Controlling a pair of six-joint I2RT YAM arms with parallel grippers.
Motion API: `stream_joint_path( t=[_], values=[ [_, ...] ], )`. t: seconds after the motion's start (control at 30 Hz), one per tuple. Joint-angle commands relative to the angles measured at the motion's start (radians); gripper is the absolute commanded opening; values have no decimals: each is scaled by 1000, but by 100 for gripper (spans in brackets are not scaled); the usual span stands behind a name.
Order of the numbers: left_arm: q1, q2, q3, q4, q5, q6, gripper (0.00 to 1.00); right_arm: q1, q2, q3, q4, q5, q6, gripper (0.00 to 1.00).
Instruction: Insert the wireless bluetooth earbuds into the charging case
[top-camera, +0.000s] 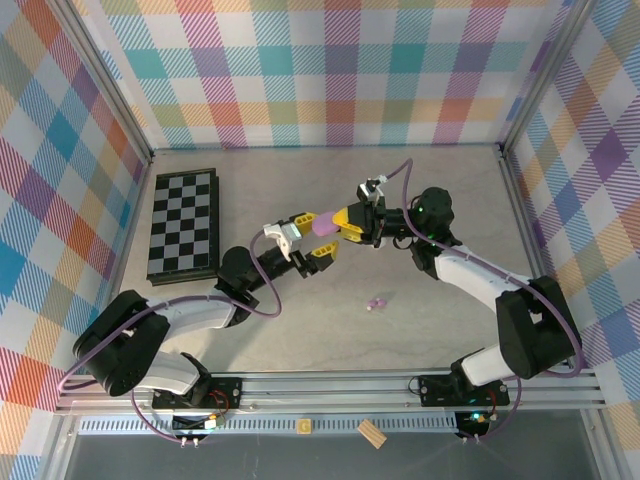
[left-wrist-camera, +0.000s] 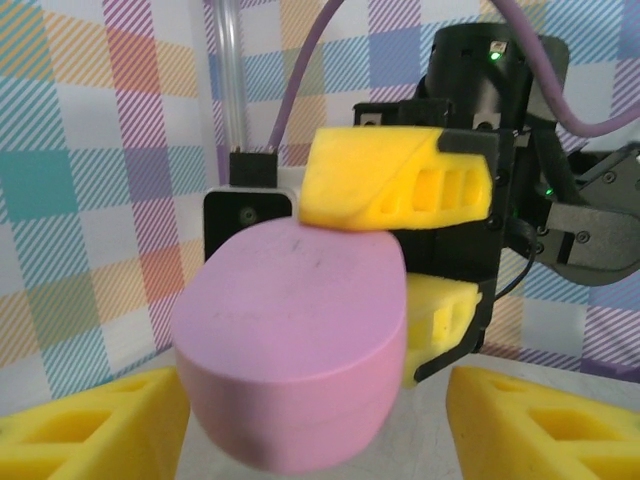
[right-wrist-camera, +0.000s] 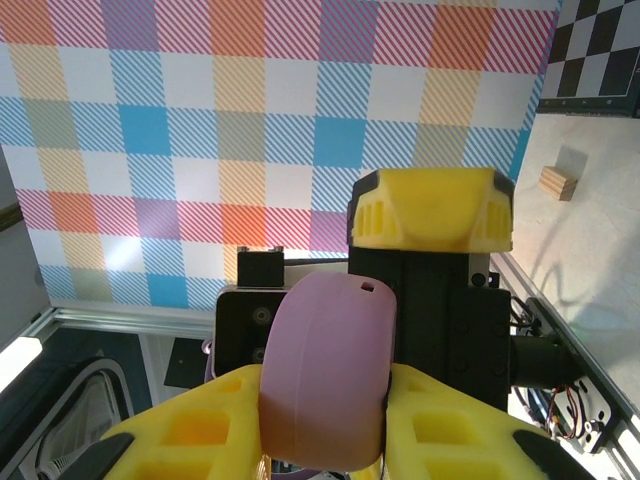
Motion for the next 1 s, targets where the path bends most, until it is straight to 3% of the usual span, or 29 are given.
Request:
stream_joint_path(
  t=[0.0,0.3,0.57,0.77,0.87,0.97],
  values=[
    [8,3,35,77,47,-10,57,8,13,-14,93,9,35,2],
    [11,-2,37,75,49,-10,45,8,17,-15,74,4,29,1],
    [12,1,49,75,66,-24,44,7,22,-17,42,5,8,0],
    [13,0,49,72,77,-27,37,8,17,-17,-2,6,-20,1],
    [16,-3,43,66,85,-26,36,8,-2,-12,-58,10,-67,15],
    [21,-13,30,49,92,-23,36,7,-41,9,-202,13,-182,38]
  ],
)
